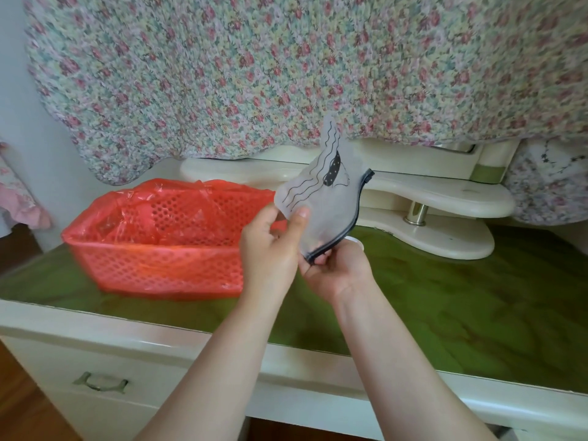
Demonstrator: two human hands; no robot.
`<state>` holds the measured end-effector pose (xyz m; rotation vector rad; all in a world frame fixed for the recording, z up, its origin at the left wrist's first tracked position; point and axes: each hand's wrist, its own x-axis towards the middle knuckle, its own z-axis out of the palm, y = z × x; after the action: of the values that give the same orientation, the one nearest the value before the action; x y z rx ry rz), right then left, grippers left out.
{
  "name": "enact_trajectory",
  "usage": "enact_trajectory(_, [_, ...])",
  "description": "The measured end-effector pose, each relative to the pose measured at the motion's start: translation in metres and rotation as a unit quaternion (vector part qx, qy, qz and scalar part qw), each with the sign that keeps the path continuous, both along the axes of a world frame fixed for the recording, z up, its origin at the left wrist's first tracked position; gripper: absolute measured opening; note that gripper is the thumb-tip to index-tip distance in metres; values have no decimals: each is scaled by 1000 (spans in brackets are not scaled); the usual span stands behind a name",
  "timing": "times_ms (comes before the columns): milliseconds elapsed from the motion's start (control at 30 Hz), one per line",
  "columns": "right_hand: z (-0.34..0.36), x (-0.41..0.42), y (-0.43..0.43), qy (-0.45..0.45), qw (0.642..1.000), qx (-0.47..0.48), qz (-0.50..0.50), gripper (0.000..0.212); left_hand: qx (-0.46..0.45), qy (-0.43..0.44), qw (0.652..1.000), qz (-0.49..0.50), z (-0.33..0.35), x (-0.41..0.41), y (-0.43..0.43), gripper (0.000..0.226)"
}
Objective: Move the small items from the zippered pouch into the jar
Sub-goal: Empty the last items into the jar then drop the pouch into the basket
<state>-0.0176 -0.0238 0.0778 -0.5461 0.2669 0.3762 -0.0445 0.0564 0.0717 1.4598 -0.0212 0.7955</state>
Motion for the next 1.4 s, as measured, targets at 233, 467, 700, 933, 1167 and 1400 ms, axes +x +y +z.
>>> enact_trajectory(233, [0,1,3,18,999,28,0,34,26,-11,1000,-6,15,6,6,20])
enact_trajectory(467, [1,-1,5,45,998,36,8,29,-6,-24,999,-20,16,3,9,23])
enact_trajectory(700, [-10,8,4,44,998,24,40,36,-115,-24,993,-5,23,-5,12,20])
enact_trajectory(933, [5,18,-9,-19,1000,19,3,41,-263,-16,963,-58,22,-19,22,25])
enact_trajectory(1167, [22,57,-40,-95,983,-57,-148,40,-312,-20,947,-71,13,-29,30,32])
enact_trajectory(1400, [11,70,-40,-117,961,-185,-169,38,-309,2,950,-44,5,-26,34,26])
